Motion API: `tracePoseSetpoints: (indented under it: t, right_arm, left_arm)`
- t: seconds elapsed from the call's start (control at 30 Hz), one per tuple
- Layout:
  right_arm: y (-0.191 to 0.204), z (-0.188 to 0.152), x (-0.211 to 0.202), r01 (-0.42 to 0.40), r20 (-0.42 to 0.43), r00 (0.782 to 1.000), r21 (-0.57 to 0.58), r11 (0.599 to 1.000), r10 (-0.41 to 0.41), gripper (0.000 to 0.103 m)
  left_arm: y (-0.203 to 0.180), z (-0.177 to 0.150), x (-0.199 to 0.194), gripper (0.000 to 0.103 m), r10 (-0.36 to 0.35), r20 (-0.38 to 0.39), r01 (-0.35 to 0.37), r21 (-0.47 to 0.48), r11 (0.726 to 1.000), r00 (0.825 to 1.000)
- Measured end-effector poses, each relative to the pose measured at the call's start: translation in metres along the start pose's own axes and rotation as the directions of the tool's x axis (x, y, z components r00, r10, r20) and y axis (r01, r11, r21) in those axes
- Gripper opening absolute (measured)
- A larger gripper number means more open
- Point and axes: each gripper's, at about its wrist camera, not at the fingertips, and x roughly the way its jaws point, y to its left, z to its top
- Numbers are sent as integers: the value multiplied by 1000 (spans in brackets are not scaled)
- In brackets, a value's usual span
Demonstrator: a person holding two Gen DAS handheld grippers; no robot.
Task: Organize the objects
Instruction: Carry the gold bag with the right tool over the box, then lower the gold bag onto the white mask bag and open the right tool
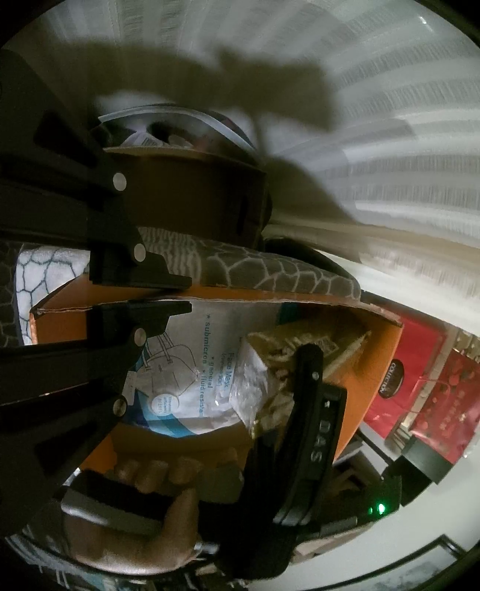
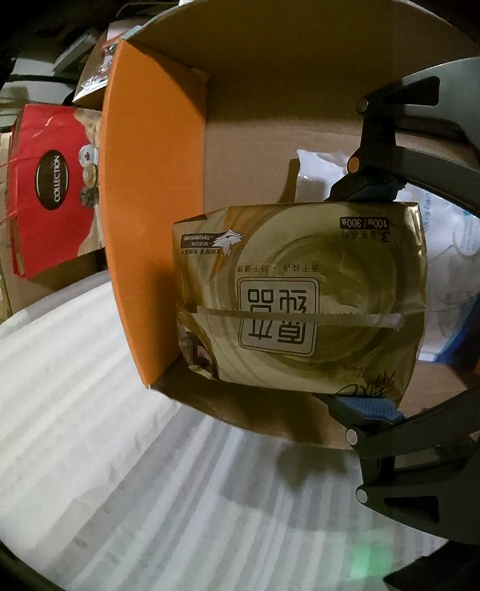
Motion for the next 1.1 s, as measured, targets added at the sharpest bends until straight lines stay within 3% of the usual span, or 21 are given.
tracePoseSetpoints:
  t: [0.47,1.0,1.1]
  right_arm:
    - [2,0,7,-9,12,1000,29,1000,9,92]
    - [23,-11,-48,31,144,989,-83,996,-18,92]
    - [27,-12,-58,50,159,987,-112,992,-31,100]
  left_arm:
    - [0,0,1,5,5,0,-5,1,1000,1000]
    - [-3,-2,2,5,19,-2,-19,-1,1000,1000]
    - [-4,-2,3,5,23,-2,-23,1,1000,1000]
